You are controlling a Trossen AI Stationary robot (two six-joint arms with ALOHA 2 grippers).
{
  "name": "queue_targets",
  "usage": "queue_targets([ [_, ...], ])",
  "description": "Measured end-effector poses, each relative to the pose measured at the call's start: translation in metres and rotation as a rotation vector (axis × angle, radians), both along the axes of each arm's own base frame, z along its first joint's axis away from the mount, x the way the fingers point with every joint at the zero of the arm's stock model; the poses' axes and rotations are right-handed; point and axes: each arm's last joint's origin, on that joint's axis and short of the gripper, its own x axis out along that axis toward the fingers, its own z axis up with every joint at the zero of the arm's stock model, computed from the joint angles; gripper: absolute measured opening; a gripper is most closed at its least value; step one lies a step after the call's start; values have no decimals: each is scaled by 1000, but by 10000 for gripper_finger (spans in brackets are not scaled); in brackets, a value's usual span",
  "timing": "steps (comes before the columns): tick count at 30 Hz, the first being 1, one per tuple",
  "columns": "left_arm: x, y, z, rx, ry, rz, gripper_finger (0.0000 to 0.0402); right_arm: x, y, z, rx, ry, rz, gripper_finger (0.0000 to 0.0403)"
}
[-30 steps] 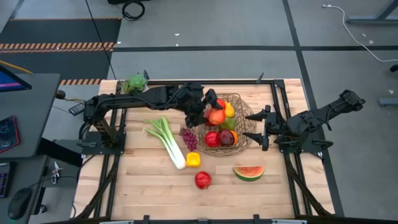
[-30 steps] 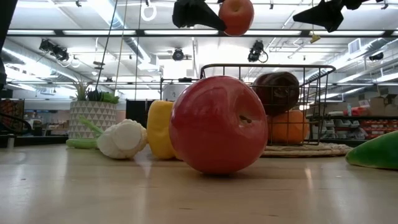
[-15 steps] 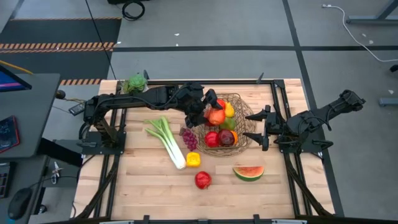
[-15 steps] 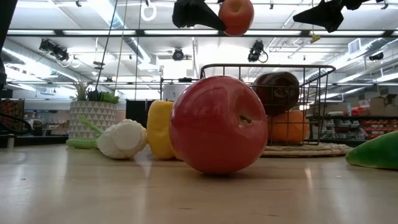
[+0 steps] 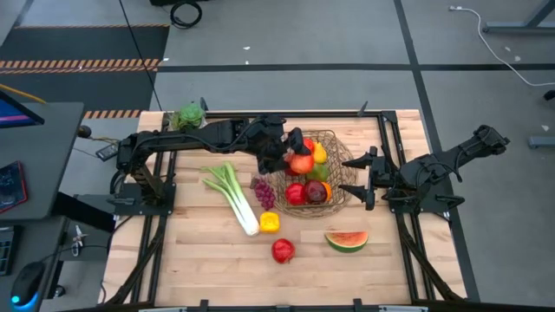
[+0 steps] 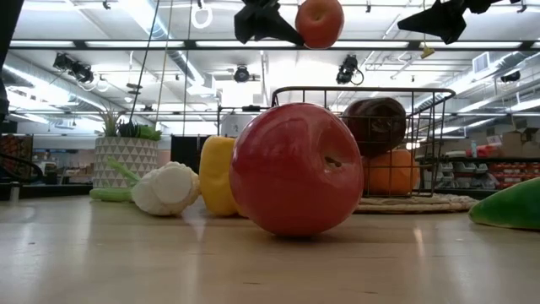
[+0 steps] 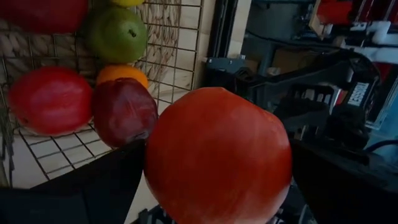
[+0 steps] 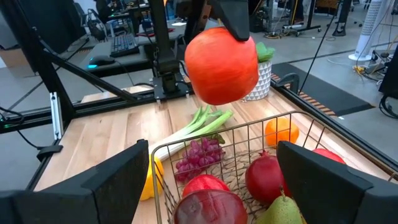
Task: Build produce basket
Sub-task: Put the apple into the wire basket
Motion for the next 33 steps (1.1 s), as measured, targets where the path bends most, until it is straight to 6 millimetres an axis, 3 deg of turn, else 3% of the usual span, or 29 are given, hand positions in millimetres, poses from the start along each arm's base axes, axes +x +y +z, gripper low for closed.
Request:
queue_targets([
  [33, 0, 0, 0, 309, 13, -204, 389, 0, 0, 0, -1, 2, 0, 358],
])
